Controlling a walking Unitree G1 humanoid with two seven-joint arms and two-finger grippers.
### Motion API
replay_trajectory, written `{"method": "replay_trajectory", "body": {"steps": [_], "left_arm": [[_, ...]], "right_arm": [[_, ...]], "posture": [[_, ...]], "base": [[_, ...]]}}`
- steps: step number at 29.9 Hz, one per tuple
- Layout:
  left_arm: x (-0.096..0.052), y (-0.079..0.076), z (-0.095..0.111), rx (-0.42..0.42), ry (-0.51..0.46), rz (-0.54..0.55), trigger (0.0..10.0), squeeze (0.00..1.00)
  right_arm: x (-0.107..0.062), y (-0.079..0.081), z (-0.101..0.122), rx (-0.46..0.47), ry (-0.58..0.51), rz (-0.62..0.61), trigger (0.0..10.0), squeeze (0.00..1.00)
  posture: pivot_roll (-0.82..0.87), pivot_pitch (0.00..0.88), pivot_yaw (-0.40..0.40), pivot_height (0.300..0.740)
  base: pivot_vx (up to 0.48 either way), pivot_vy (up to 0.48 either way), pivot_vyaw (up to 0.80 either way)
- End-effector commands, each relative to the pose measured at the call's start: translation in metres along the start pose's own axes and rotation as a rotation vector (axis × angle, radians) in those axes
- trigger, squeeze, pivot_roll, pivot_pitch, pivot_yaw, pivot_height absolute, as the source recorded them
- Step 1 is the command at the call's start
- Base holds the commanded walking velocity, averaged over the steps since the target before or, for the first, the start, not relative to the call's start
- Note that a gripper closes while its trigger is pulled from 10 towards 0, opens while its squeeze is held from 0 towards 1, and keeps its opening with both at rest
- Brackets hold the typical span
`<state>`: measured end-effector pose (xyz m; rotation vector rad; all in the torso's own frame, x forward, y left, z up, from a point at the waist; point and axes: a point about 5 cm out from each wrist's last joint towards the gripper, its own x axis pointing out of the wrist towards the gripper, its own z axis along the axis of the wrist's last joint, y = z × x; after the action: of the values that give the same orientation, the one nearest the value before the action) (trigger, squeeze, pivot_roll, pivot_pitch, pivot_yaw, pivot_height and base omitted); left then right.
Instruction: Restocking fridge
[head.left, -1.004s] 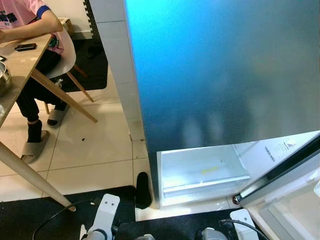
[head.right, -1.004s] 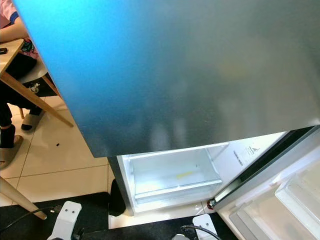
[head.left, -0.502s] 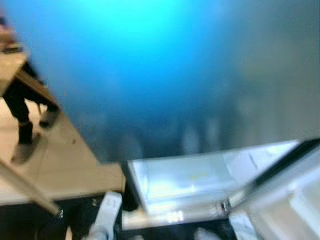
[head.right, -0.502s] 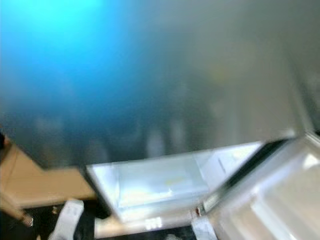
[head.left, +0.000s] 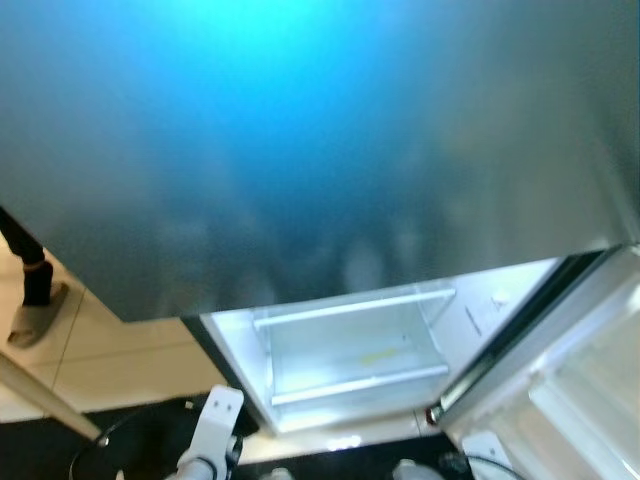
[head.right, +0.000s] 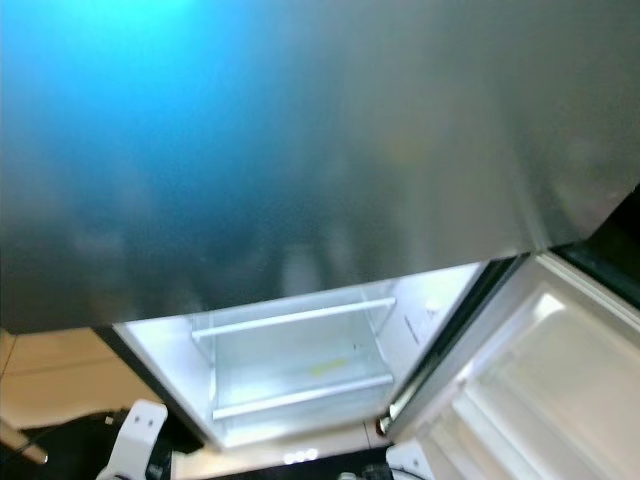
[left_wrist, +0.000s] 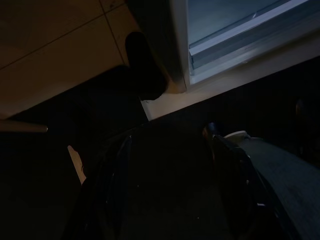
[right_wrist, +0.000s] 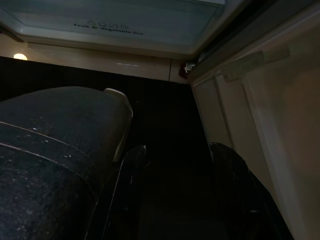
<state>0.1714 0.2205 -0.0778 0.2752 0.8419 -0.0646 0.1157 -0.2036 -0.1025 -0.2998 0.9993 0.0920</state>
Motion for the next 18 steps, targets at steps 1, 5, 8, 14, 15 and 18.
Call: {"method": "replay_trajectory", "body": {"steps": [1,5,8,14,15,18], "left_arm": [[-0.002,0.0005,-0.0061,-0.003,0.016,0.0,10.0,0.0],[-0.002,0.0006,-0.006,-0.007,0.014,0.004,10.0,0.0],[-0.0019,0.0008,-0.0058,-0.009,0.014,0.006,10.0,0.0],[-0.0017,0.0008,-0.0057,-0.011,0.018,0.009,10.0,0.0],[-0.0017,0.0008,-0.0057,-0.011,0.018,0.009,10.0,0.0],[-0.0017,0.0008,-0.0059,-0.011,0.019,0.01,10.0,0.0]], "right_arm": [[-0.0007,0.0038,-0.0024,0.007,0.007,0.011,10.0,0.0],[-0.0006,0.0039,-0.0019,0.007,0.005,0.011,10.0,0.0],[-0.0005,0.0038,-0.0016,0.007,0.003,0.011,10.0,0.0],[-0.0008,0.0044,-0.0026,0.009,0.007,0.012,10.0,0.0],[-0.0008,0.0044,-0.0026,0.009,0.007,0.012,10.0,0.0],[-0.0009,0.0047,-0.003,0.009,0.008,0.012,10.0,0.0]], "posture": [[-0.1,0.115,-0.006,0.74],[-0.1,0.116,-0.007,0.74],[-0.1,0.118,-0.006,0.74],[-0.1,0.121,-0.006,0.74],[-0.1,0.121,-0.006,0.74],[-0.1,0.122,-0.006,0.74]], "base": [[0.0,0.0,0.0],[0.0,0.0,0.0],[0.0,0.0,0.0],[0.0,0.0,0.0],[0.0,0.0,0.0],[-0.167,0.0,0.0]]}}
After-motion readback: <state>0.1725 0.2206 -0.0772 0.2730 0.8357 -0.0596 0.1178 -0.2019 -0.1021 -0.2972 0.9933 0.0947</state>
